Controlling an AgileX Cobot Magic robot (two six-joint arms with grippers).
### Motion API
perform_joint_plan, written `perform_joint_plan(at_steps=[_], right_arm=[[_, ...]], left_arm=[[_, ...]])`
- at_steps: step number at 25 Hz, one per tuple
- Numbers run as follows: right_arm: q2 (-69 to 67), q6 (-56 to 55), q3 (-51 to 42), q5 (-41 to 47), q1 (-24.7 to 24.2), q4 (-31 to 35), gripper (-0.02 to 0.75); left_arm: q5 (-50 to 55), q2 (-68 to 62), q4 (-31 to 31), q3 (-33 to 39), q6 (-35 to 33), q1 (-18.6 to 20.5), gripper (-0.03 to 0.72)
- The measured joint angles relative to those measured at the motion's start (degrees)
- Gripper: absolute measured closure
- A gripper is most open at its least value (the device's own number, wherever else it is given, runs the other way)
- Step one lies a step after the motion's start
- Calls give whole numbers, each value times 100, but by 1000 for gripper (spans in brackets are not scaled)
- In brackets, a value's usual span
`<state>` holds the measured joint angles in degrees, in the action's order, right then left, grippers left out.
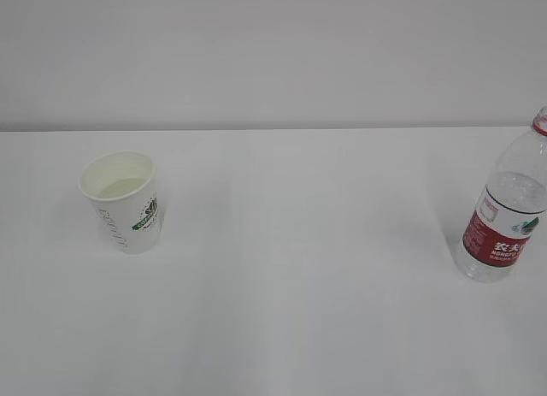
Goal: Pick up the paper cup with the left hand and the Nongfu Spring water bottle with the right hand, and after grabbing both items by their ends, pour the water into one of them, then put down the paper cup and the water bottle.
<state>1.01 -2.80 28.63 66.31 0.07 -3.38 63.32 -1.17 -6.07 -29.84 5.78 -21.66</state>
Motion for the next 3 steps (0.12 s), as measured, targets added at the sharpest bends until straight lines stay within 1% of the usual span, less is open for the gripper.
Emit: perform_joint_plan(at_steps=[3], right_arm=[[0, 0, 0, 0, 0, 0, 151]], left_arm=[[0, 0, 0, 0, 0, 0, 190]])
